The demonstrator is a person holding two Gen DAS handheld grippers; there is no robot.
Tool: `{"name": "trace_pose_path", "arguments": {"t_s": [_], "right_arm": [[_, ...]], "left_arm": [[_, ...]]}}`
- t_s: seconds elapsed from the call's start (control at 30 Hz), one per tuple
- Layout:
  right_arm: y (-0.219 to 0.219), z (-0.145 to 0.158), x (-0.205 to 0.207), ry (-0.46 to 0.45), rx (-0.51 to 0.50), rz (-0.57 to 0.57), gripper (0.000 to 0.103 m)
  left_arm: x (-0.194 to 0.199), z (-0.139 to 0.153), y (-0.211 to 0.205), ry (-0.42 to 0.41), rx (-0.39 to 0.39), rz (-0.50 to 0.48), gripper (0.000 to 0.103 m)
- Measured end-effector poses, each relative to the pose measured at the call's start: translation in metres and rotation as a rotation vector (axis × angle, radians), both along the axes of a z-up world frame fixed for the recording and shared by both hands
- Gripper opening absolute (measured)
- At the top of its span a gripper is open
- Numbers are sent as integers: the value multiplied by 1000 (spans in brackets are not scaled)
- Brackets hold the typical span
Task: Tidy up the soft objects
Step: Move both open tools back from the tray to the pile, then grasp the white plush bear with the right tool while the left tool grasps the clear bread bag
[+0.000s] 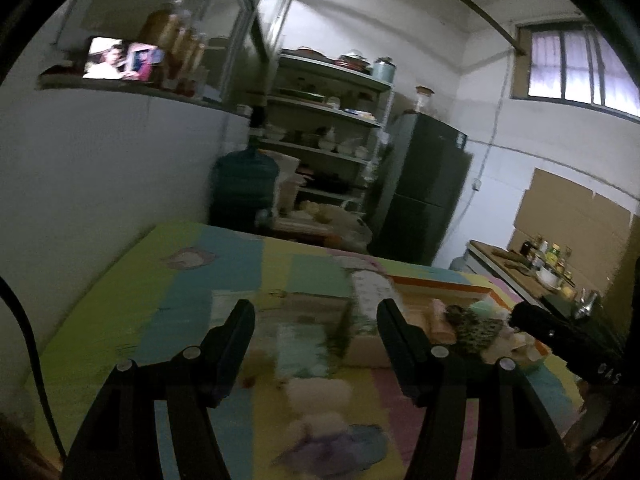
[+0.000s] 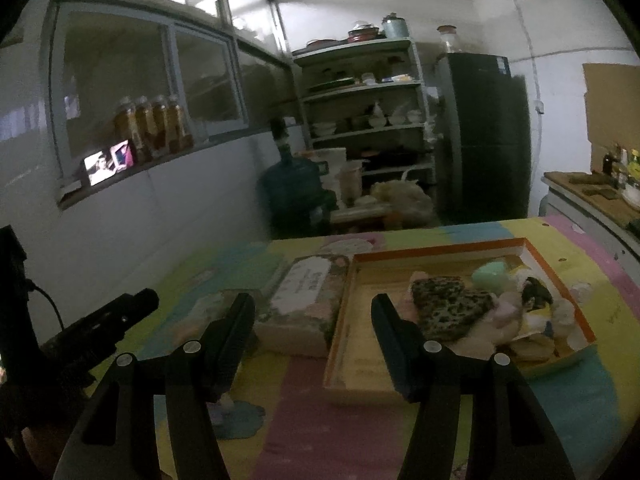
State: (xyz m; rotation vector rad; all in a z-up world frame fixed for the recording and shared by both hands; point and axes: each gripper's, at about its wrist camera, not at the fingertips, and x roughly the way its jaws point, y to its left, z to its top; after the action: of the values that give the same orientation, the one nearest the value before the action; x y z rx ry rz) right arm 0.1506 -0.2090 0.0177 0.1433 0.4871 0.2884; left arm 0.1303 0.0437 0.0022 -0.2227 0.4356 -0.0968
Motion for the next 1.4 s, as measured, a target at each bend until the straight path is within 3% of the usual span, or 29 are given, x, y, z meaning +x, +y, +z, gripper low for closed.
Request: {"name": "trace_pose_path", "arguments": {"t_s": [0.3,0.53,1.07,1.4], "right_arm": [[34,-10,5,28,-12,80,68],[65,-30,16,102,-7,150,68],[118,-96,41,317,-3,220,69],[130,-113,46,367,-29,206,69]], "left_arm": [[-11,-15,52,32,-40,102,63],[-20,-26,73,41,-52,135,63],[-27,-46,111,81,-88,148,63],[-23,-54,118,97,-102,137,63]]}}
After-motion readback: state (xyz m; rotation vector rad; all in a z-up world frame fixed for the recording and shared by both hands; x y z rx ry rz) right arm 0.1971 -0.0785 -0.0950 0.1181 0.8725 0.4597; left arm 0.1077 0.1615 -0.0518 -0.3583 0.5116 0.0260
